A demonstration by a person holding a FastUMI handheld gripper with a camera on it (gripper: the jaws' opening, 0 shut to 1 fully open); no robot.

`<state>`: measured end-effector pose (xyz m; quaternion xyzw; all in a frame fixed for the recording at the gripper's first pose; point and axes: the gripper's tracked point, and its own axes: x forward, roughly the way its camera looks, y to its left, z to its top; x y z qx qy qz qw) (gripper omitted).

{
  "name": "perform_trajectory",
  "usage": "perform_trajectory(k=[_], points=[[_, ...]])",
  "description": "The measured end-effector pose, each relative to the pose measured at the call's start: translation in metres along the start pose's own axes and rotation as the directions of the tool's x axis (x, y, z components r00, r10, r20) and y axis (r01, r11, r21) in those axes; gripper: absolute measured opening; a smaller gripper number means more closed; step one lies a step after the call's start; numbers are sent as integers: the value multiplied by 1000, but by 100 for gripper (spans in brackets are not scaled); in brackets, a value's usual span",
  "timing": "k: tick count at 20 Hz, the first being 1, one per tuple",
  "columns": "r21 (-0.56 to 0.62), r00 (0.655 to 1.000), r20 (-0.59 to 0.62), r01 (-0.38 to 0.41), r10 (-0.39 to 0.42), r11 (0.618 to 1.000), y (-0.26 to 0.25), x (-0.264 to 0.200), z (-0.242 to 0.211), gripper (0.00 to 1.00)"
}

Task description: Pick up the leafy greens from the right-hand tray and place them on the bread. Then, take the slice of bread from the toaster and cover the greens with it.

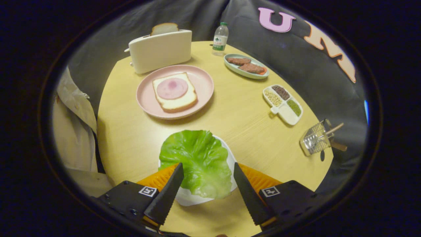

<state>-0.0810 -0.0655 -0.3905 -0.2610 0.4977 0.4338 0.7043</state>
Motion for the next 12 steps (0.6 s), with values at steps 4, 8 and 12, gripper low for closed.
perform_trajectory(k=[4, 8, 12], points=[[23, 997, -58, -46, 48, 999, 2, 16, -13, 99], [32, 988, -113, -100, 103, 994, 9, 24, -20, 90], [51, 984, -132, -114, 120, 992, 12, 23, -22, 74]])
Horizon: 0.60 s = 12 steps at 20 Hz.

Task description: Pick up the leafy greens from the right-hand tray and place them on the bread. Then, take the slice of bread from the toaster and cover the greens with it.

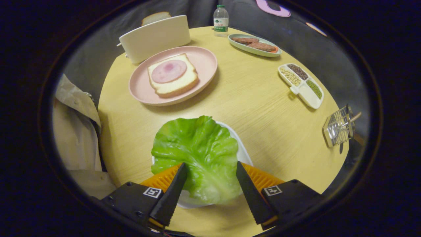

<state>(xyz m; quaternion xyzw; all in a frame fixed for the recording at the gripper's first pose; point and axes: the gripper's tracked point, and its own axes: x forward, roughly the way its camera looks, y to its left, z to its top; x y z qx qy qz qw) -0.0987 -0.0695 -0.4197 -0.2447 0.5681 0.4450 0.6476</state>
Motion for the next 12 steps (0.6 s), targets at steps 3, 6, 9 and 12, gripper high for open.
perform_trajectory(k=[3, 6, 9, 12], points=[[-4, 1000, -8, -1, 1, 1000, 3, -2, -1, 61], [-24, 1000, 8, 8, -8, 1000, 7, -2, 0, 49], [-1, 1000, 21, 15, -15, 1000, 7, -4, 2, 34], [-26, 999, 26, 21, -20, 999, 13, -3, 1, 17]])
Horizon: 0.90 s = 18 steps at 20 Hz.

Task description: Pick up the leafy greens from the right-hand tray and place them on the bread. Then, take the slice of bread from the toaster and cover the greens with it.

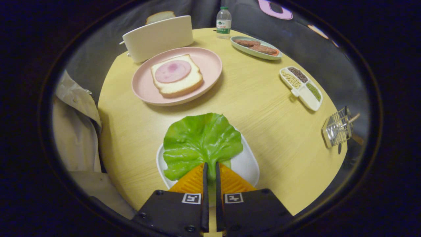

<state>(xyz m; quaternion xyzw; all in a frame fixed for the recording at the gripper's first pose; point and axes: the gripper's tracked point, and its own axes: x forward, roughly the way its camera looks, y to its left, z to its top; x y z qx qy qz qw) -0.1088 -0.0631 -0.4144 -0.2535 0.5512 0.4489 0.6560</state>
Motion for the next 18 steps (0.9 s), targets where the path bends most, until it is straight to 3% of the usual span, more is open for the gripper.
perform_trajectory(k=[1, 3, 6, 18], points=[[-8, 1000, -2, -1, 1, 1000, 2, 0, -1, 12], [-41, 1000, 17, -3, 4, 999, 6, 1, 2, 12], [-39, 999, -5, -47, 47, 998, 19, -5, -1, 3], [45, 996, 41, 78, -80, 996, 11, -51, 16, 3]])
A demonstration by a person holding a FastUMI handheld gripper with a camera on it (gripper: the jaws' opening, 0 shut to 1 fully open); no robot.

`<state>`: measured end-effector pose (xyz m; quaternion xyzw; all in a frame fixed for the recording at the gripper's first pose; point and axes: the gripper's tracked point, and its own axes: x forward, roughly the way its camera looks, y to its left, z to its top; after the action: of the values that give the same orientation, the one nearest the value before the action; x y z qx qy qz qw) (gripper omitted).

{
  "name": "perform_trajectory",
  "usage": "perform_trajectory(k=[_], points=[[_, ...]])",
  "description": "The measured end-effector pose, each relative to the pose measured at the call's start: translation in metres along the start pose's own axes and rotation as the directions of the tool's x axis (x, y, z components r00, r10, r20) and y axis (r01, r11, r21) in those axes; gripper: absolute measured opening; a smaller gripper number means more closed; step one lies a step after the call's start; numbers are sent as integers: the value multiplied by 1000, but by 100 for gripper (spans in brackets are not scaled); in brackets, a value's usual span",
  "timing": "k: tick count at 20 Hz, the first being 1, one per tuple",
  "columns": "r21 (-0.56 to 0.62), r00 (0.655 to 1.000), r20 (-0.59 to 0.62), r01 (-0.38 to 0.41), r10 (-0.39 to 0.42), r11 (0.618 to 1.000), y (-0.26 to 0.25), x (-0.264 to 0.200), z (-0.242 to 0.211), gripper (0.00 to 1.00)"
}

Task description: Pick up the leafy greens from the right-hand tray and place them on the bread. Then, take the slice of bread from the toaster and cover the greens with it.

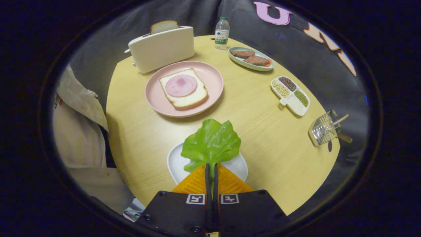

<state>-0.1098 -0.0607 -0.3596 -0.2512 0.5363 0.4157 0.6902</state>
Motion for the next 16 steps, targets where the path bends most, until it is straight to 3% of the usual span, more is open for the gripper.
perform_trajectory(k=[9, 16], points=[[-10, 995, 35, 90, -89, 996, 18, -28, 42, 3], [-31, 993, 80, 87, -84, 996, 40, -28, 97, 3]])
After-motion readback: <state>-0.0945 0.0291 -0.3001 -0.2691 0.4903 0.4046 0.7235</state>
